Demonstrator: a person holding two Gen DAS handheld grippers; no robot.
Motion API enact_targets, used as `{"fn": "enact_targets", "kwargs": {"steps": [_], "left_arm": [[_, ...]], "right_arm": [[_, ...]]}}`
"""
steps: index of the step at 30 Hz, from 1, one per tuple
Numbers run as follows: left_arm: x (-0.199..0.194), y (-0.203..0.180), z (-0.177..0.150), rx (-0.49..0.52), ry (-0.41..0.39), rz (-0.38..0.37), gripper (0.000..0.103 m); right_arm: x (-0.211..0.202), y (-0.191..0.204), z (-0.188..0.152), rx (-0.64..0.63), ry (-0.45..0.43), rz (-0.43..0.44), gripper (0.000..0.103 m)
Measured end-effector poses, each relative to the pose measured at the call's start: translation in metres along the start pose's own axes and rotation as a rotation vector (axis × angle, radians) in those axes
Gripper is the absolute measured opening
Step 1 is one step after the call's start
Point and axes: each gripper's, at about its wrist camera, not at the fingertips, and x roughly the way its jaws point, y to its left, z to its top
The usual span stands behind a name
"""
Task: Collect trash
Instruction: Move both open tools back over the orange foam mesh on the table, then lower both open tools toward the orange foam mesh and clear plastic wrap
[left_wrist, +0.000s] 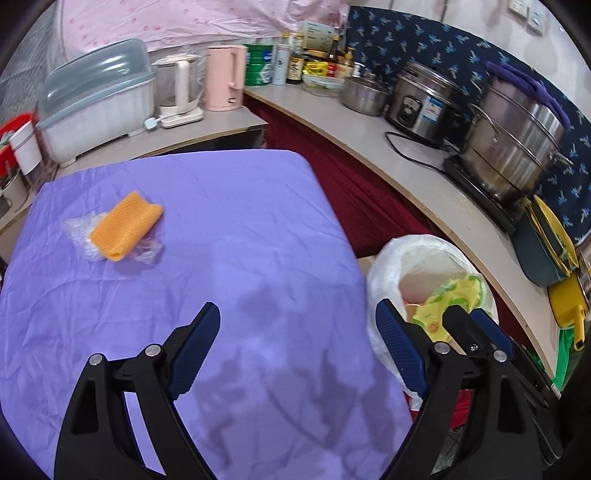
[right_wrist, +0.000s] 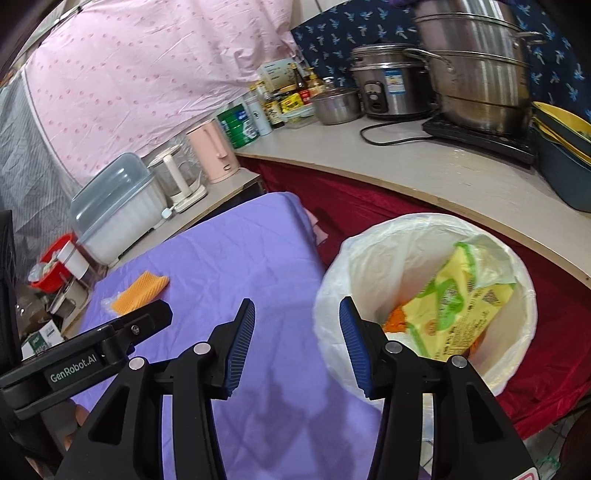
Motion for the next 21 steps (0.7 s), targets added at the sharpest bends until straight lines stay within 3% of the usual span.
{"fn": "enact_targets", "kwargs": {"steps": [21], "left_arm": [[-0.013, 0.206, -0.003, -0.272, -0.022, 0.195, 0.082]], "right_arm": [[0.074, 0.159, -0.024, -0.196, 0.122, 0.144, 0.047]]}}
